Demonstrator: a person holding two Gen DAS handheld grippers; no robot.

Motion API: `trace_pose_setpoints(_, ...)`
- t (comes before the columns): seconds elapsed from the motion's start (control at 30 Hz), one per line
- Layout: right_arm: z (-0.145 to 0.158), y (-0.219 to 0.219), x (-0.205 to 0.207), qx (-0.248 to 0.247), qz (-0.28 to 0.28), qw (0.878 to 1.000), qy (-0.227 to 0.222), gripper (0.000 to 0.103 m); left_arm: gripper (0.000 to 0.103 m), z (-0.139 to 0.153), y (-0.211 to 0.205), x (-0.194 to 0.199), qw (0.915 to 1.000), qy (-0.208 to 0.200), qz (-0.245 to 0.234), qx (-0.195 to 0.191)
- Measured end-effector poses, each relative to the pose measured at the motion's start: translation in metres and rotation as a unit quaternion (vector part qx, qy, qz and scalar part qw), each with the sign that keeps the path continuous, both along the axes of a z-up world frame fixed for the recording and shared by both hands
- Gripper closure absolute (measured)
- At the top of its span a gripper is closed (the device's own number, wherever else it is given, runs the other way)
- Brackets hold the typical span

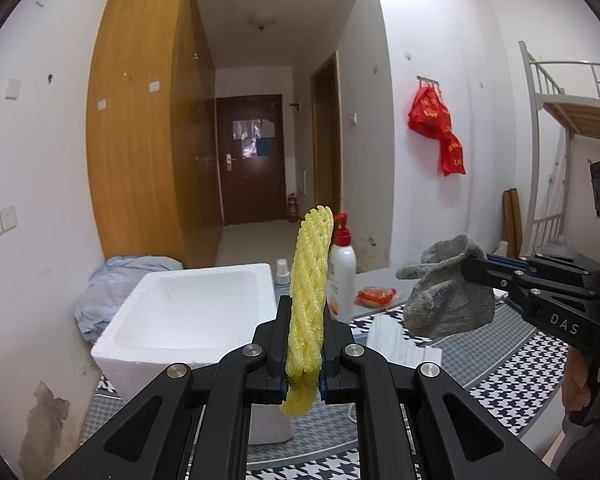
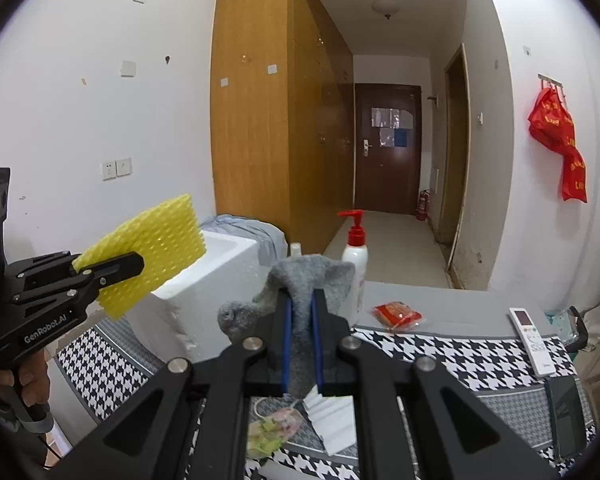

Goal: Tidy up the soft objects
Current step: 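Lift and carry the yellow sleeve and grey sock over the white foam box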

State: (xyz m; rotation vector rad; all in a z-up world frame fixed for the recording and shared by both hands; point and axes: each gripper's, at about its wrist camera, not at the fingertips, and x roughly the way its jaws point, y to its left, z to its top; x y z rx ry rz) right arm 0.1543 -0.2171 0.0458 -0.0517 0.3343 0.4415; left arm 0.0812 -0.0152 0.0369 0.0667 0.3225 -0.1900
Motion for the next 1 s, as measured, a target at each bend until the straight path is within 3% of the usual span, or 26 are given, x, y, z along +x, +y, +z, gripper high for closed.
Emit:
trace_pose_setpoints(0.77,0.020,0.047,0.011,-0.007,0.074,0.997,-0.015,0.091,0.092,0.015,0.047,-0.004,0.9957,-0.011,0.092,0.001)
trace_pose_setpoints(1.0,0.026,0.067,0.011,-0.014,0.097,0.995,-0.025,0.091,0.092,0.016,0.057,0.002,0.9950,-0.011,0.099,-0.005)
